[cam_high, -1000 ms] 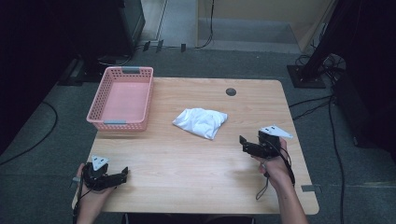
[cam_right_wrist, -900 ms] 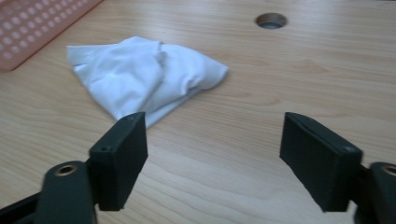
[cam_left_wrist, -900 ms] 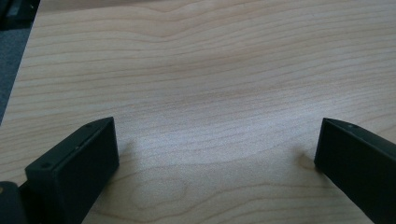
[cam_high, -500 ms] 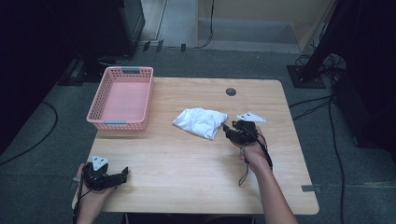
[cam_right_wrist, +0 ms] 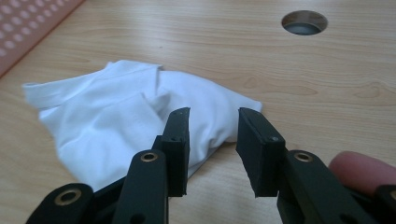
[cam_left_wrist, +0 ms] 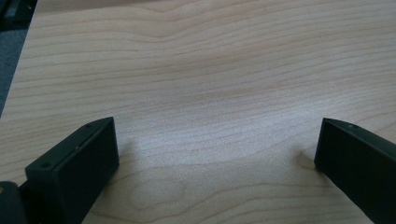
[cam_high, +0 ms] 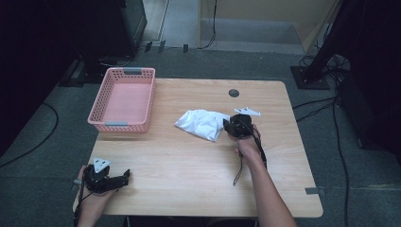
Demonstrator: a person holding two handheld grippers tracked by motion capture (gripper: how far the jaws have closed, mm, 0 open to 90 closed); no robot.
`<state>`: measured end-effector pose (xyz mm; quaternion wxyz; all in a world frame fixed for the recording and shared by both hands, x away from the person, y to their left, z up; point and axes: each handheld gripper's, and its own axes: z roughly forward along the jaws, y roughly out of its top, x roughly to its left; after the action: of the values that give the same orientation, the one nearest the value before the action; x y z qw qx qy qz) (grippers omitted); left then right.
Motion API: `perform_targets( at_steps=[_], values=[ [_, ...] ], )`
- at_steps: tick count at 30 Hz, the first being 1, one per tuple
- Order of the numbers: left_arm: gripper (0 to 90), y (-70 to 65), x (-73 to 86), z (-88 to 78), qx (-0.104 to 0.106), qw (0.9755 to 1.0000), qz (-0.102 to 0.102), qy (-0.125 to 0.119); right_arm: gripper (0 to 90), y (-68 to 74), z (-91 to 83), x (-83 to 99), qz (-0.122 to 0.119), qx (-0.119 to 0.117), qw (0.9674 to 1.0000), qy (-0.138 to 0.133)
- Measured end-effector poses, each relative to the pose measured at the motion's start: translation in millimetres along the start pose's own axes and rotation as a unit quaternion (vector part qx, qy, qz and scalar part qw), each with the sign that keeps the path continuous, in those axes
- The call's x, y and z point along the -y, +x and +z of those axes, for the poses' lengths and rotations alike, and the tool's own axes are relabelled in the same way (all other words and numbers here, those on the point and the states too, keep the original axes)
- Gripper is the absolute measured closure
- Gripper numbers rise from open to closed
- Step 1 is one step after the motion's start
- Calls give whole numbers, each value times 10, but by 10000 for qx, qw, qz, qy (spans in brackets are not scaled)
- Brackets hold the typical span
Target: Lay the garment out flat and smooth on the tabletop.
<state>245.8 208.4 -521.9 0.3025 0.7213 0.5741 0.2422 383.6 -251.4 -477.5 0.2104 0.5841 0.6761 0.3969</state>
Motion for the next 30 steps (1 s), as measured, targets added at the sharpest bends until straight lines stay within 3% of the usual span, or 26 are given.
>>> perform_targets(
  at_steps=[3,11,18,21,26,30],
  values=[
    [0,0,0,0,1,10000,2,1,627,-31,121,-20,111,181,9998,69],
    [0,0,0,0,4,10000,5,0,542,-91,267,-72,389,201,9990,72],
    [0,-3,0,0,25,10000,20,-1,499,-45,360,-81,295,254,9992,82],
    [0,-1,0,-2,30,10000,19,3,559,24,448,-59,38,367,9991,225],
    [0,6,-1,-3,-3,10000,-1,10,687,51,540,3,-121,528,9973,505],
    [2,6,-25,-16,39,10000,-76,-49,800,66,546,52,-202,528,9974,458]
  ],
)
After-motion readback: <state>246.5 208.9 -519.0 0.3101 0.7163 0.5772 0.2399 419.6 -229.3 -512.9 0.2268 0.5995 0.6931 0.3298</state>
